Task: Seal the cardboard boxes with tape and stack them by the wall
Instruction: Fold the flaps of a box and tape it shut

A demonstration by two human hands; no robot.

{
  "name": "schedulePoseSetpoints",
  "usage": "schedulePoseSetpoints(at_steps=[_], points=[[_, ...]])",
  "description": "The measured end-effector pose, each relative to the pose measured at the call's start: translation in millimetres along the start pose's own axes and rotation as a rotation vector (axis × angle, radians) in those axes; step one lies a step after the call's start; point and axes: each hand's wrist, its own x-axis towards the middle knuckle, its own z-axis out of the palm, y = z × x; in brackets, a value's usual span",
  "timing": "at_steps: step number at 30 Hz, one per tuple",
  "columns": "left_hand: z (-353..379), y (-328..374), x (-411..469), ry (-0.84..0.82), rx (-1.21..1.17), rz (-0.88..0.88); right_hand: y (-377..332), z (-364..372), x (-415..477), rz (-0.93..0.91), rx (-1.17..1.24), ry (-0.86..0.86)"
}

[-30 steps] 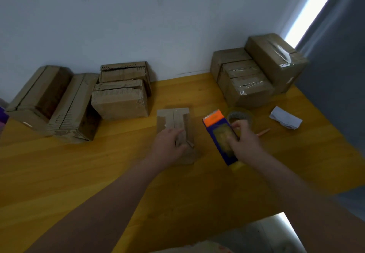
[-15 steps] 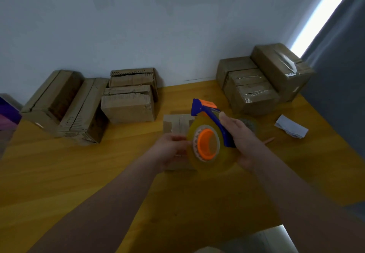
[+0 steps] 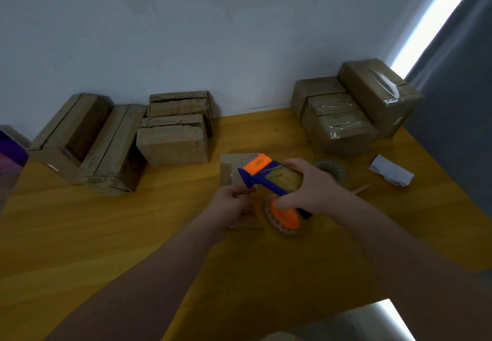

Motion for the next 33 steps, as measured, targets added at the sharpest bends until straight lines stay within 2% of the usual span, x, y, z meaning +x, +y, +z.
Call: schedulePoseSetpoints(at_steps=[3, 12, 19, 27, 33], points=[[-8.9, 8.1, 1.3, 0.022, -0.122, -0.069, 1.9, 1.8, -4.3, -0.080, -0.078, -0.006], [-27.2, 23.9, 4.8, -0.051, -0.205, -0.253, 8.3, 5.5, -11.1, -0.195, 0.058, -0.096], [-31.5, 25.4, 0.7, -0.126, -0.180, -0.240, 10.0, 2.9, -14.0, -0.254, 0.076, -0.106], [-38.3, 21.1, -2.8, -0.203, -0.284, -0.268, 11.8, 3.0, -19.4, -0.379, 0.081, -0.091], [-40.7, 21.7, -9.4, -0.214, -0.157, -0.328, 12.9, 6.9, -22.3, -0.442, 0.019, -0.110]])
